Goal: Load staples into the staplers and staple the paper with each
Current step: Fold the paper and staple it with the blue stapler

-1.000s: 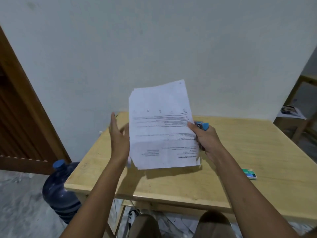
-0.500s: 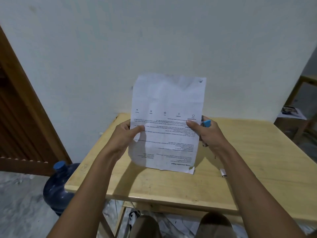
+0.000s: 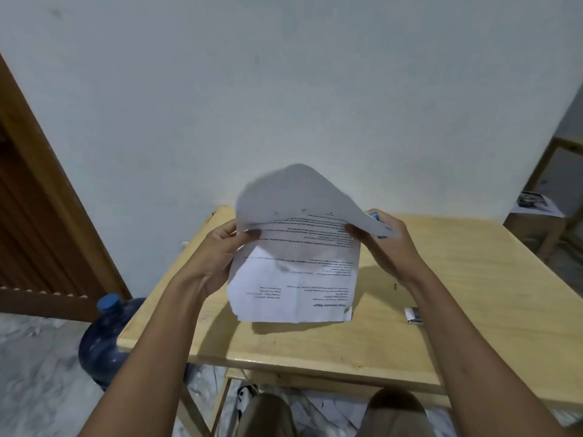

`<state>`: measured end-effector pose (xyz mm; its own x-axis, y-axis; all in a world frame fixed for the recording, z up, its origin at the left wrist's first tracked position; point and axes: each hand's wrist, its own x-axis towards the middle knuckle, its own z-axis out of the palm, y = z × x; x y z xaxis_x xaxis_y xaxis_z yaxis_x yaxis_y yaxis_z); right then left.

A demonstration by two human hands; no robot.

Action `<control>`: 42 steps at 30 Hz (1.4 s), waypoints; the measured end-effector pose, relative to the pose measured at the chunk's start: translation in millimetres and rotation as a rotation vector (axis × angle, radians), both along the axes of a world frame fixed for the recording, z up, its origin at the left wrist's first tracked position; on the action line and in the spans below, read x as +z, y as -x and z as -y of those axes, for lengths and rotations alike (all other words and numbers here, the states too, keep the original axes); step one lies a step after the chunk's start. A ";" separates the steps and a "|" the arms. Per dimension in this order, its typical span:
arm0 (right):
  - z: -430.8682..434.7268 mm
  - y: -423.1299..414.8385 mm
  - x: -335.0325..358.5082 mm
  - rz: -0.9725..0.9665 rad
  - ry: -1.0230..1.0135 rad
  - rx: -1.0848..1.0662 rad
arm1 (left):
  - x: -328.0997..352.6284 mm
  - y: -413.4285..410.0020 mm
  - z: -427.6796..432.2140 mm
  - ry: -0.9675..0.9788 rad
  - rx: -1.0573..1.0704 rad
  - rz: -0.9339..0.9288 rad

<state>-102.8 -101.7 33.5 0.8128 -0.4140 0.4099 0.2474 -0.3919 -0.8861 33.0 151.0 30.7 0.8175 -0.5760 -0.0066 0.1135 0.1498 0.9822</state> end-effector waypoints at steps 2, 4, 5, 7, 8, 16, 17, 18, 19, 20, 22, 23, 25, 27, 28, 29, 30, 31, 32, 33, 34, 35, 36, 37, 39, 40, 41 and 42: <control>-0.7 -0.4 -1.6 -0.008 0.034 0.014 | 0.2 0.1 -1.0 -0.002 -0.039 -0.004; 4.1 -0.5 -4.2 -0.012 0.042 -0.002 | -0.7 -1.9 -2.3 0.005 -0.015 -0.001; 6.1 -0.6 -5.3 -0.007 0.027 -0.012 | -2.5 -4.3 -3.2 0.007 -0.002 -0.006; 5.9 0.3 -5.2 -0.006 -0.047 0.011 | -5.1 -8.0 -3.9 -0.008 0.003 -0.011; 3.9 1.5 -4.4 -0.015 -0.106 0.042 | -5.4 -8.3 -4.0 -0.015 -0.009 0.001; 3.1 0.5 -10.9 0.005 -0.057 -0.006 | -10.6 -10.4 -4.3 -0.030 -0.020 -0.004; 3.5 1.4 -11.5 -0.003 -0.041 -0.030 | -11.8 -12.4 -5.3 -0.038 0.000 -0.008; 5.3 3.4 -11.6 -0.002 -0.041 -0.034 | -13.0 -13.0 -5.7 -0.034 0.010 -0.023; 7.4 4.8 -11.2 -0.001 -0.070 -0.032 | -14.2 -13.2 -5.7 -0.021 -0.012 -0.030; 8.7 7.0 -9.2 -0.002 -0.132 -0.024 | -14.4 -12.4 -6.0 -0.022 -0.015 -0.025; 12.9 9.7 -4.3 -0.056 -0.302 -0.008 | -12.8 -9.0 -6.3 -0.010 -0.030 0.009; 16.8 8.6 -3.5 -0.103 -0.361 -0.001 | -12.2 -7.9 -6.4 -0.006 -0.036 0.026; 15.0 8.7 2.5 -0.219 -0.393 0.064 | -10.8 -7.1 -8.2 -0.022 -0.035 0.063; 9.3 10.1 8.4 -0.305 -0.449 0.139 | -10.0 -7.3 -9.2 -0.035 -0.048 0.094; 8.6 10.5 9.3 -0.318 -0.476 0.164 | -8.5 -5.9 -9.2 -0.054 -0.052 0.119; 8.3 11.0 10.9 -0.319 -0.504 0.167 | -7.5 -4.6 -8.6 -0.074 -0.049 0.144; 9.6 10.9 11.7 -0.311 -0.528 0.158 | -6.8 -3.8 -8.6 -0.100 -0.047 0.169; 11.7 10.9 11.9 -0.316 -0.557 0.157 | -6.6 -3.1 -9.1 -0.120 -0.049 0.196; 14.6 10.2 11.5 -0.333 -0.573 0.165 | -5.9 -2.0 -10.1 -0.136 -0.048 0.223; 14.8 11.3 13.5 -0.366 -0.561 0.169 | -5.9 -1.5 -11.0 -0.143 -0.053 0.247; 13.8 12.6 15.7 -0.400 -0.543 0.163 | -5.7 -0.9 -12.1 -0.152 -0.057 0.269; 12.6 13.3 16.8 -0.432 -0.525 0.167 | -5.7 -0.1 -12.6 -0.155 -0.060 0.283; 11.5 13.6 17.9 -0.454 -0.496 0.187 | -5.6 0.2 -13.3 -0.156 -0.051 0.291; 10.5 13.0 17.9 -0.476 -0.440 0.203 | -6.1 0.4 -13.3 -0.150 -0.046 0.293; 6.9 11.5 18.2 -0.504 -0.294 0.226 | -5.9 2.1 -11.3 -0.150 -0.028 0.300; 5.9 11.3 17.2 -0.515 -0.241 0.243 | -5.9 2.6 -10.9 -0.147 -0.027 0.303; 3.8 12.7 18.0 -0.523 -0.208 0.265 | -7.2 1.5 -10.9 -0.137 -0.029 0.302; 3.0 14.6 19.3 -0.522 -0.184 0.275 | -7.1 1.4 -11.6 -0.127 -0.026 0.303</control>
<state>-117.5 -104.7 52.9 0.9739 -0.1867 -0.1288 -0.1667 -0.2041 -0.9647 31.5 162.6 23.5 0.7780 -0.6070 0.1621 -0.1850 0.0253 0.9824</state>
